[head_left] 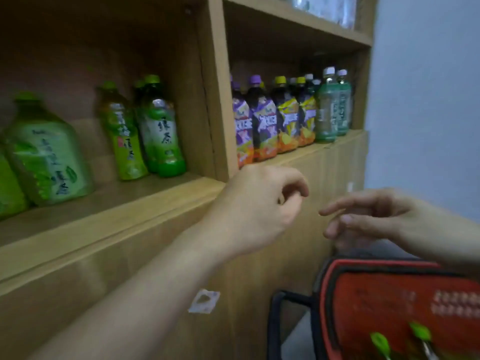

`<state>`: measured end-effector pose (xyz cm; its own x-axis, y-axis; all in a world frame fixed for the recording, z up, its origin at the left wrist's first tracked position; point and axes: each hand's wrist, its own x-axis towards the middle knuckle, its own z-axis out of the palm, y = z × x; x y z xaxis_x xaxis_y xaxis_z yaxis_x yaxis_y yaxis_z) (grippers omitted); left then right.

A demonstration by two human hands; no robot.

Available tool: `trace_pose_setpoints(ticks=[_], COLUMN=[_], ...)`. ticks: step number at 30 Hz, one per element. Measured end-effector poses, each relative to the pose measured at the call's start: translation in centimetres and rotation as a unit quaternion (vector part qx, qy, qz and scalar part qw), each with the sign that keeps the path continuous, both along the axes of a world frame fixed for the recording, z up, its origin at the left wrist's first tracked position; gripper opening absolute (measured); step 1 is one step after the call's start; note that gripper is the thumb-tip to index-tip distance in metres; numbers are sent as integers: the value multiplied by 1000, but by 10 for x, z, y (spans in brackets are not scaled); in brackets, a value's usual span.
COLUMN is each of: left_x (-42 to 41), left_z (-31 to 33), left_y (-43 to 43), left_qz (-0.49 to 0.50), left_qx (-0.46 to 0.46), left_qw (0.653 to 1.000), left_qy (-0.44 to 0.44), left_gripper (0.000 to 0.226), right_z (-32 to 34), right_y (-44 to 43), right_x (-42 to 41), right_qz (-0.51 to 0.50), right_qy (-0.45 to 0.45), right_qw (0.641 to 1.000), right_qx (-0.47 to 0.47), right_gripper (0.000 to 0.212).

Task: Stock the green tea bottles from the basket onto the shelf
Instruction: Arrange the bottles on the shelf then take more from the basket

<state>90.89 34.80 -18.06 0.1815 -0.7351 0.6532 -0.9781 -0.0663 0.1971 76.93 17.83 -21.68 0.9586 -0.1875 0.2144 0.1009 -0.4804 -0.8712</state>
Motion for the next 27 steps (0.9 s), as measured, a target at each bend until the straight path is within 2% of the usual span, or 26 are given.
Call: trace_pose_setpoints(ticks=[4, 8, 11, 15, 19, 22, 24, 27], left_x=[-41, -67, -79, -88, -98, -108, -106, -90], left_z=[-88, -159, -181, -202, -241, -276, -292, -297], left_y=[-12, -26, -46, -98, -176, -210, -217, -218], left_qz=[-59, -56, -42, -26, 6, 29, 42, 42], left_qx=[53, 104, 153, 241, 428, 525, 556, 548], left_qw=[991, 976, 973, 963, 903, 851, 830, 835], left_qy=[104, 185, 169, 115, 41, 2, 19, 12], left_gripper=[16, 17, 16, 21, 30, 31, 32, 32], right_z=[-50, -109, -152, -206, -235, -246, -253, -256], right_y=[-22, -51, -73, -89, -111, -127, -129, -127], right_x=[-52, -87, -94, -82, -94, -111, -113, -106], right_qz=[-71, -148, -213, -220, -271, -335, -335, -294], right_qy=[70, 151, 178, 238, 279, 292, 318, 318], right_qw=[995, 977, 959, 944, 917, 895, 887, 901], right_qx=[11, -19, -54, -65, -87, -33, -24, -31], right_gripper=[29, 18, 19, 28, 37, 47, 55, 65])
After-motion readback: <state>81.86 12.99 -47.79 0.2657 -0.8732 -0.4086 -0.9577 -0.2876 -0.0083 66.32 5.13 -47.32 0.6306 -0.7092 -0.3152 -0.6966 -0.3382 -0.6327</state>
